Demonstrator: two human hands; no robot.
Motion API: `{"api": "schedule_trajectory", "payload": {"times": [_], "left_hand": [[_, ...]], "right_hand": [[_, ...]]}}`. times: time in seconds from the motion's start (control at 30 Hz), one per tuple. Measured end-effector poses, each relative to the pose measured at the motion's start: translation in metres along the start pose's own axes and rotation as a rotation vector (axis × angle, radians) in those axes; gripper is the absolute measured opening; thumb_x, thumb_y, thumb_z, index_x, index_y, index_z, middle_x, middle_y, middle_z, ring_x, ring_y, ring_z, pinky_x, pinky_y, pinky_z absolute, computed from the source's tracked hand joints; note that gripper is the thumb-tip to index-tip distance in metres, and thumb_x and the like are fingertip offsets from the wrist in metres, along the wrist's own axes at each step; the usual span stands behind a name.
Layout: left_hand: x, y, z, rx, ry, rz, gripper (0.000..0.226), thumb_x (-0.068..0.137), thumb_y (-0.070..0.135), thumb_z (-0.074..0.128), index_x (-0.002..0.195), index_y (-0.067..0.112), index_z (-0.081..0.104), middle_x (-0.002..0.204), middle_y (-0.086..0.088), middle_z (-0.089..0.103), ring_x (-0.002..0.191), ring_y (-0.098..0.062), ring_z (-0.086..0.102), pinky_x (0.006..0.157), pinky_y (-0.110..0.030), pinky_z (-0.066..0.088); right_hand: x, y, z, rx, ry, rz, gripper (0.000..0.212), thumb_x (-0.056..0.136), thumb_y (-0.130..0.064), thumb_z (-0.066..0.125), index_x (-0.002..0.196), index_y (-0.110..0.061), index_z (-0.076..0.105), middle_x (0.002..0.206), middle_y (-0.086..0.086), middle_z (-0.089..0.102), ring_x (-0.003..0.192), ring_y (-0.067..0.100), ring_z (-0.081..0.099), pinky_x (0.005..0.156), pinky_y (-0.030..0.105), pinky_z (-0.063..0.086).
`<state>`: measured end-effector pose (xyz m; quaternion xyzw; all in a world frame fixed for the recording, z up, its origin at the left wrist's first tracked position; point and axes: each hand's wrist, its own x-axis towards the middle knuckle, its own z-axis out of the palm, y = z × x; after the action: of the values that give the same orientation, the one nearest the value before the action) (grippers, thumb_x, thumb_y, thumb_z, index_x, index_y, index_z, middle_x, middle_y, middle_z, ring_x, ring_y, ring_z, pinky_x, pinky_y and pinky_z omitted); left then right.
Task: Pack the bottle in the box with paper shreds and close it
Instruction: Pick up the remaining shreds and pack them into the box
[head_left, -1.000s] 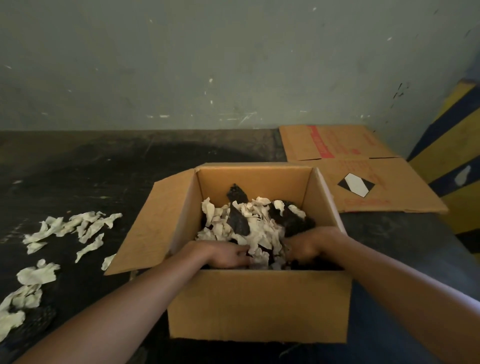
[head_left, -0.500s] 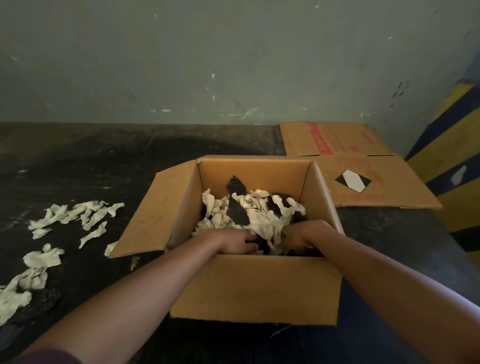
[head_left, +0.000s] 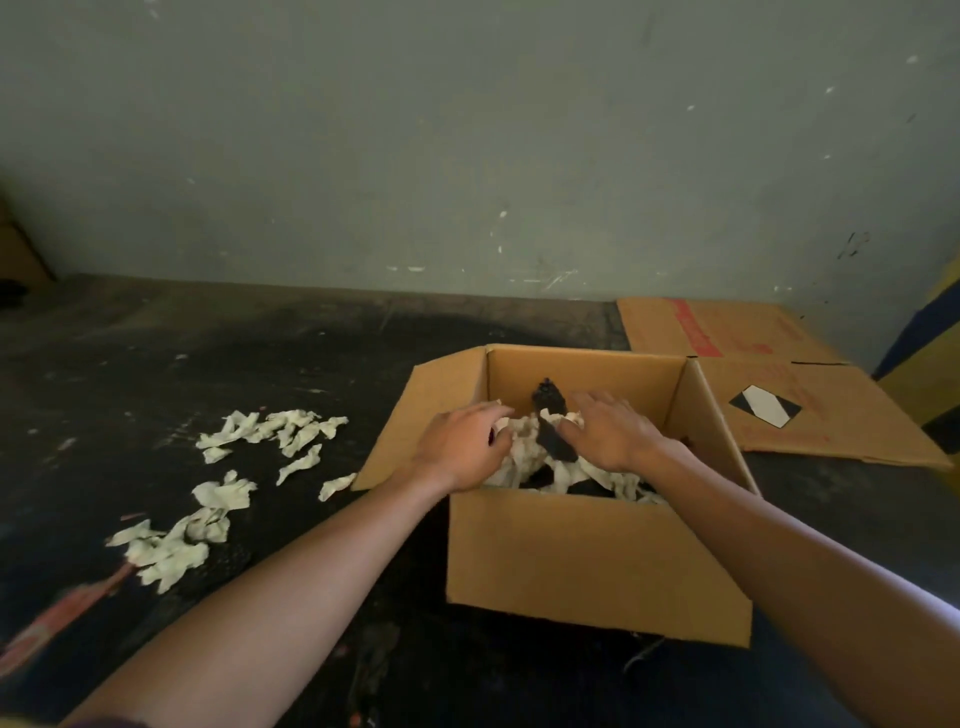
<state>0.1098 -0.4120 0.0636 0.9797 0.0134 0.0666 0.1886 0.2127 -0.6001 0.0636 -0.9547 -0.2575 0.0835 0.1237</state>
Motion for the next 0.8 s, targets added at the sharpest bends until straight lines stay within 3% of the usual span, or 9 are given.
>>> {"api": "schedule_trajectory", "payload": {"times": [0.2,0.37,0.6,0.8], "left_hand": [[-0.100,-0.067,-0.028,-0.042,0.031,-0.127,0.046,0.101,0.035,0.045,0.146,0.024,0.044,0.153,0.003,0.043,0.140,-0.016,0.039,0.113,-0.042,0.032],[-0.210,-0.135,-0.023,-0.056,-0.026,-0.318,0.055,0.101,0.040,0.045,0.152,0.026,0.031,0.159,-0.002,0.031,0.144,-0.023,0.033,0.113,-0.046,0.029],[-0.342,-0.215,0.013,-0.133,-0.212,-0.593,0.069,0.098,0.047,0.047,0.156,0.027,0.016,0.164,-0.008,0.017,0.147,-0.031,0.026,0.116,-0.050,0.027],[-0.385,-0.258,0.037,-0.104,-0.310,-0.684,0.079,0.097,0.054,0.044,0.158,0.026,0.003,0.166,-0.009,0.001,0.151,-0.036,0.003,0.121,-0.048,0.013]], "right_hand": [[-0.043,-0.088,0.048,-0.014,0.078,-0.081,0.063,0.099,-0.053,0.035,0.155,-0.029,0.017,0.165,0.008,0.007,0.152,0.031,0.001,0.119,0.057,0.010],[-0.095,-0.169,0.105,-0.084,0.128,-0.231,0.062,0.099,-0.051,0.036,0.155,-0.029,0.018,0.165,0.009,0.001,0.151,0.029,-0.008,0.120,0.054,0.006],[-0.155,-0.230,0.218,-0.011,-0.188,-0.224,0.070,0.099,-0.053,0.039,0.156,-0.034,0.004,0.166,0.006,-0.011,0.151,0.027,-0.013,0.121,0.052,0.003],[-0.171,-0.251,0.281,-0.031,-0.424,-0.161,0.080,0.096,-0.059,0.040,0.155,-0.038,-0.011,0.164,0.007,-0.019,0.150,0.029,-0.015,0.120,0.055,0.001]]}}
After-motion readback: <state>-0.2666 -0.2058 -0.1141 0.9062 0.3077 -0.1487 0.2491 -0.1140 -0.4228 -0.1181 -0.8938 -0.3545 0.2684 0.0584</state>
